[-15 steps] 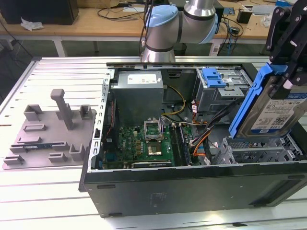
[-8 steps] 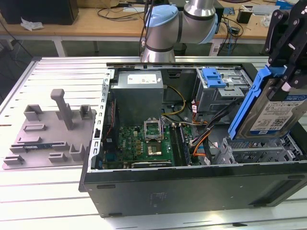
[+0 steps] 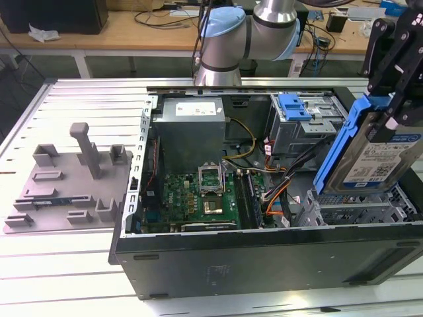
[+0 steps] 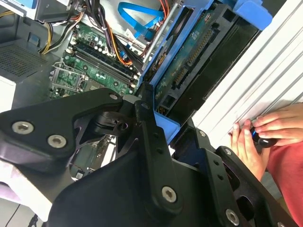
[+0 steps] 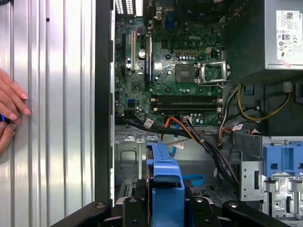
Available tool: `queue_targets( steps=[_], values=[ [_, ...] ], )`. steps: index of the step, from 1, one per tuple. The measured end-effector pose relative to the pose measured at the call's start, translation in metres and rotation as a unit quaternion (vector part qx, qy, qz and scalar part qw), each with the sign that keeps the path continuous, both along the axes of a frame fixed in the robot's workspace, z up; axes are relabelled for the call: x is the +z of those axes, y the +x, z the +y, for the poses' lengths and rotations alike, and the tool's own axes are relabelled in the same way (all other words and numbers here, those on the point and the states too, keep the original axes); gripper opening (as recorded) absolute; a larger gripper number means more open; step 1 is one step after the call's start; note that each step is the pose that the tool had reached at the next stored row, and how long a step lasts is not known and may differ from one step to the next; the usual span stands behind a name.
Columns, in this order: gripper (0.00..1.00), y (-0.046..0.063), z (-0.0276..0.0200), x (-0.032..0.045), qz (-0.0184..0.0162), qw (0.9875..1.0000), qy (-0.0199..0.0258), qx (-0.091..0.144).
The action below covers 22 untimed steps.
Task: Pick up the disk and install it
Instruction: 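Insert the disk into the insertion slot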
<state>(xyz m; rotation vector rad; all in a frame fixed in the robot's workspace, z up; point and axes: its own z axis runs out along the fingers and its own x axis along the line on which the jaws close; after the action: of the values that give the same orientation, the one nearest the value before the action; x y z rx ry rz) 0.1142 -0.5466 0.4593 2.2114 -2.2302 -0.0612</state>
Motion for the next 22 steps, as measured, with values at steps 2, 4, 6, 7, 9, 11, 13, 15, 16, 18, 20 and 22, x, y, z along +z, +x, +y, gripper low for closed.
queue_targets(
  steps=[2,4,6,7,9,11,13,15,16,18,20,22],
  values=[
    [0.37,0.001,0.0,-0.0009,0.0,1.0,-0.0001,0.0],
    [0.37,0.002,0.0,-0.0013,0.0,1.0,0.0,0.0],
    [0.37,0.002,0.0,-0.0019,0.0,1.0,0.0,0.0],
    [0.37,0.002,0.0,-0.0024,0.0,1.0,0.0,0.0],
    [0.37,0.002,0.0,-0.003,0.0,1.0,0.0,0.0],
    [0.37,0.002,0.0,-0.0039,0.0,1.0,0.0,0.0],
    [0.37,0.003,0.0,-0.0046,0.0,1.0,0.0,0.0],
    [0.37,0.002,0.0,-0.0061,-0.0001,1.0,0.0,0.0],
    [0.37,0.002,0.0,-0.0068,0.0,1.0,0.0,0.0],
    [0.37,0.002,0.0,-0.0095,0.0,1.0,0.0,0.0],
    [0.37,0.003,-0.0002,-0.0126,-0.0001,1.0,0.0,0.0],
    [0.37,0.003,-0.0005,-0.0202,-0.0001,1.0,0.0,0.0]
  ],
)
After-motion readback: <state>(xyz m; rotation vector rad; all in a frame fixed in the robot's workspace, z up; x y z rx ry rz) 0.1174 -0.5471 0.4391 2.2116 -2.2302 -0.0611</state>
